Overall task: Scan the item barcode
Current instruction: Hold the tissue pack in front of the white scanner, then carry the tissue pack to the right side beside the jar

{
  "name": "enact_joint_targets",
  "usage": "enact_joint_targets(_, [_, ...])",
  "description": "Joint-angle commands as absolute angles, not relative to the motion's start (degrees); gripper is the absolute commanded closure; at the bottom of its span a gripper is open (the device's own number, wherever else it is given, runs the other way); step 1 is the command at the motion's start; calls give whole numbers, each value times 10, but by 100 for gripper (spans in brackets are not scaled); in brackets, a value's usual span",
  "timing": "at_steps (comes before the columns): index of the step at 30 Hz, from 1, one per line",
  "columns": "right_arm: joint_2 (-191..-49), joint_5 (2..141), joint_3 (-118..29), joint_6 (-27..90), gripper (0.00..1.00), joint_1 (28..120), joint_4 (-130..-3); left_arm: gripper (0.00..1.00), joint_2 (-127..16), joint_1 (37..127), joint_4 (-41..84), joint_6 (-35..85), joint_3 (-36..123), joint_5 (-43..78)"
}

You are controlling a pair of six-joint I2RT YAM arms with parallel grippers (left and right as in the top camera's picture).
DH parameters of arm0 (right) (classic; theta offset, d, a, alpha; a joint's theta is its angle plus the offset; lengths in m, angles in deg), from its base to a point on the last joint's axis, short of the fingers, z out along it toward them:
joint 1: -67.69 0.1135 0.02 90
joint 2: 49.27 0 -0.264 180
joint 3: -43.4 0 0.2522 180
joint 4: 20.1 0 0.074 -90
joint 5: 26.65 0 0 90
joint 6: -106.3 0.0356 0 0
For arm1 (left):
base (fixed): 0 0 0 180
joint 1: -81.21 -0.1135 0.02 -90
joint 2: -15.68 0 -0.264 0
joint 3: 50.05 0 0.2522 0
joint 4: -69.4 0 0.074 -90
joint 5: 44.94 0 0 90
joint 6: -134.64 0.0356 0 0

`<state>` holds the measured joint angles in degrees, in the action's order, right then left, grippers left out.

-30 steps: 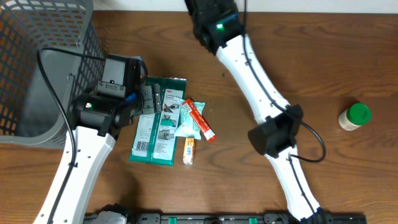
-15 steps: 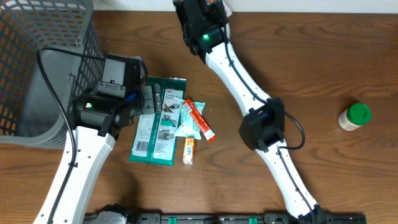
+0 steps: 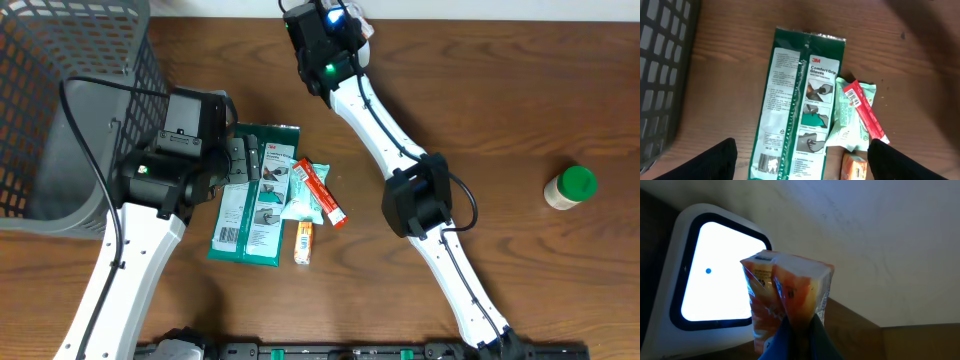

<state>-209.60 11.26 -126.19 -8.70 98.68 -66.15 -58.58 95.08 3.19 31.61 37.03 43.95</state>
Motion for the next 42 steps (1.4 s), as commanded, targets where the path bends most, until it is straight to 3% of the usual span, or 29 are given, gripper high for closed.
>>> enact_joint_targets(1, [-2097,114,-1262,-95,99,981,-662,16,-588,948,31,324,378,447])
enact_joint_targets(18, [-2072,128,-1263,-84,99,977,-687,16,-588,948,31,324,378,447])
enact_joint_targets(28, [-1889,335,-1263,116,99,952,-999,16,-588,948,31,324,378,447])
enact_joint_targets(34, [-1802,477,-1263,135,99,884,-1131,16,-588,948,31,324,378,447])
enact_joint_targets(42, [-1805,560,-1262,147,99,763,-1246,16,-588,948,31,324,378,447])
